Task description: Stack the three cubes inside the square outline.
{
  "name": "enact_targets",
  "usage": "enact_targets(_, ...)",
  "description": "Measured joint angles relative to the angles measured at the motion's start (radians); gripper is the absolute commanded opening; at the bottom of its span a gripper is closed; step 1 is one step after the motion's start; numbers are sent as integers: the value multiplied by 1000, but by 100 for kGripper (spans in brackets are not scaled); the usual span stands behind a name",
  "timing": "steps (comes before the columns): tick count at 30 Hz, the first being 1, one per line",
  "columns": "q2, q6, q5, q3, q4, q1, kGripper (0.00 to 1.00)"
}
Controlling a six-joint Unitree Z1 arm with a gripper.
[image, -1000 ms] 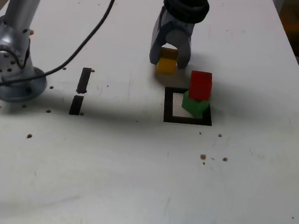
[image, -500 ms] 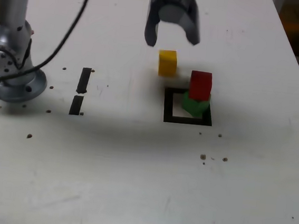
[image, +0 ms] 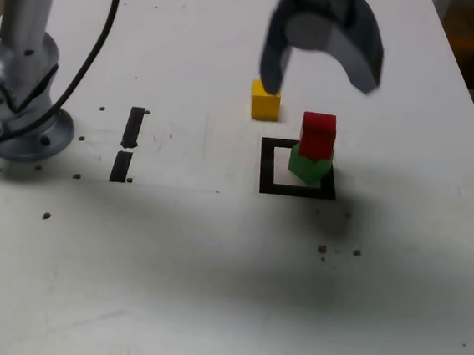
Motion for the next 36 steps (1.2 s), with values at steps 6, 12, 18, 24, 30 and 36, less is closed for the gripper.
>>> enact_targets(6,63,5,-1,-12,9,-1,85)
enact_targets(12,137,11,-18,-10,-5,0,76)
enact_targets(18,146,-1,-8,18,-59,6,61)
enact_targets(24,146,-9,-4,66,-138,17,44)
enact_targets(30,138,-14,4,89,-165,22,33)
enact_targets(36,69,-30,22,141,-158,26,29)
